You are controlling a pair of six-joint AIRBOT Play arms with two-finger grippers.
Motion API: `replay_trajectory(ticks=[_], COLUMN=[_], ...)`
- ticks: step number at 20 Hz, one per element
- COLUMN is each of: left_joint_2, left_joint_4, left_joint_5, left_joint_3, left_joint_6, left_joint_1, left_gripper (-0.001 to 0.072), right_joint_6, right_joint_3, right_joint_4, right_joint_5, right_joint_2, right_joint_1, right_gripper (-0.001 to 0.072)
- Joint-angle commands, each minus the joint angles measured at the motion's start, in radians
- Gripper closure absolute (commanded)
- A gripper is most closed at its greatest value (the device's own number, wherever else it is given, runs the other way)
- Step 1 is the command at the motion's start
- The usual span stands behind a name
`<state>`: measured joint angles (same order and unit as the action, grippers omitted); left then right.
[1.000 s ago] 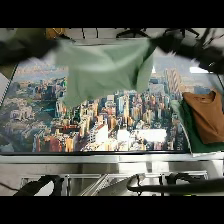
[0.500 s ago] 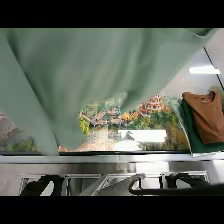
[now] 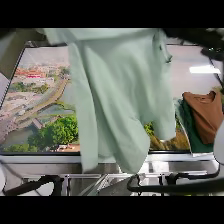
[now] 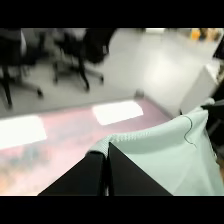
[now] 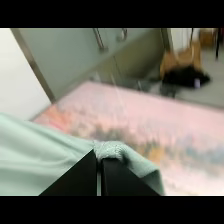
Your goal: Fold the shirts.
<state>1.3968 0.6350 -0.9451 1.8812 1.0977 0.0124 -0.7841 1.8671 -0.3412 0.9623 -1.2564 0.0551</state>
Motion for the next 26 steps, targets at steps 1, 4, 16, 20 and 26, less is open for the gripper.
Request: replay_trajectory(ticks=[1,4,16,20,26], left_joint_2=[0.356,0.624,0.472,0.309,0.139], left_joint_4=[-0.001,-0.004,-0.003,0.108,0.111], left_joint_5=[-0.048,-0.082,-0.429,-0.528,-0.347], left_joint_3=[0.056,0.172,0.061,-0.248,-0.841], left_joint_6=[0.000,0.031,0.120,0.151,0.093], left_joint_1=[0.043,0.045,-0.142,-0.177,-0.109], left_gripper=[0.0695,0.0694,0.0038,0.0037,0.0037], right_joint_6=[0.000,-0.001,-0.183,-0.238,-0.238], right_joint_3=[-0.033,-0.033,0.046,0.045,0.045], right_joint_4=[-0.008,-0.006,-0.287,-0.295,-0.332], right_joint_5=[0.010,-0.036,0.165,0.291,0.332], right_joint_2=[-0.262,-0.471,-0.474,-0.519,-0.593], right_joint_1=[-0.001,0.000,0.229,0.341,0.337], right_gripper=[0.0691,0.0690,0.0212,0.0213,0.0214])
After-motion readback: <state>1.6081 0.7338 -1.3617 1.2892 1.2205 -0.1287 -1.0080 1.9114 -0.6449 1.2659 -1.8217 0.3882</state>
